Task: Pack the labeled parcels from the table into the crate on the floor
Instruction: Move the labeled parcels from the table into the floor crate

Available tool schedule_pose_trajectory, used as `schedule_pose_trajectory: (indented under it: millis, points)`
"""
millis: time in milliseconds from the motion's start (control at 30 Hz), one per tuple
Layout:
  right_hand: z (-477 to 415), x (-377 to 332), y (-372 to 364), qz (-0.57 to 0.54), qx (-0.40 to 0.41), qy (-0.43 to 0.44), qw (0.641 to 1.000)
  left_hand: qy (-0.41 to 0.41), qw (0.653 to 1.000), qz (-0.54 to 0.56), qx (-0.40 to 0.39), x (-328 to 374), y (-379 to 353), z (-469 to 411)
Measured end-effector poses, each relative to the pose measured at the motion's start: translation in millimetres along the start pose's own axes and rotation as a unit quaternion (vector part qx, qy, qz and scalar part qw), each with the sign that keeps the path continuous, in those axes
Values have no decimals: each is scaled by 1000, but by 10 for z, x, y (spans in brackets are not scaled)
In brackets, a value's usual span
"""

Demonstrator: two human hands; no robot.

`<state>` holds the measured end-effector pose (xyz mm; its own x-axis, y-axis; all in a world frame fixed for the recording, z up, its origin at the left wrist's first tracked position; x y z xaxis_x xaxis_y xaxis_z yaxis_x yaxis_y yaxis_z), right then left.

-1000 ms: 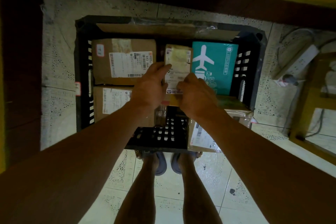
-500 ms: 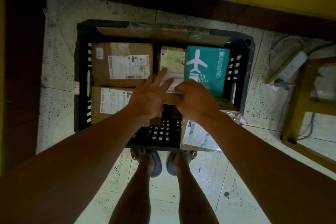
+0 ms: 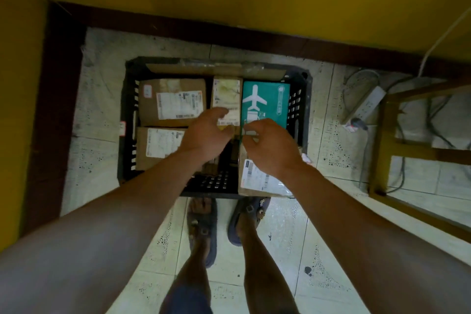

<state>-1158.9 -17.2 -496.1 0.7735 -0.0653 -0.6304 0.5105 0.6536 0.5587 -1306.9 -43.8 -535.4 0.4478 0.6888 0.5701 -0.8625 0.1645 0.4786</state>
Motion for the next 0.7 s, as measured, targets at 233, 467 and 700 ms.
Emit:
schedule_pose_trajectory:
  millis: [233,467,700]
  points:
    - [902,-513,687,-58,70,-37,995,90,962,259,1,610,352,1064]
    - [2325,-1033,1548,-134,193,-95,967,-31,975,217,-36,1580,857,2376]
    - [3573,-1289,2115,-100,269,-114,951,-127,968,190,-102,2447,830,3360]
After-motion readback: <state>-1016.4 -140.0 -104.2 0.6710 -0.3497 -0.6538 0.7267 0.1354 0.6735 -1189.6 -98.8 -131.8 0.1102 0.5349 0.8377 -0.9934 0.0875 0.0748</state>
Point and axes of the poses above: each hand's wrist, its own z-axis away from the middle knuckle, its own y-axis out of the back of the hand, x = y × z, the point moved 4 cm from there along -z, towards the middle knuckle, and after that the axes turned 3 degrees about y, right-handed, at the moved point
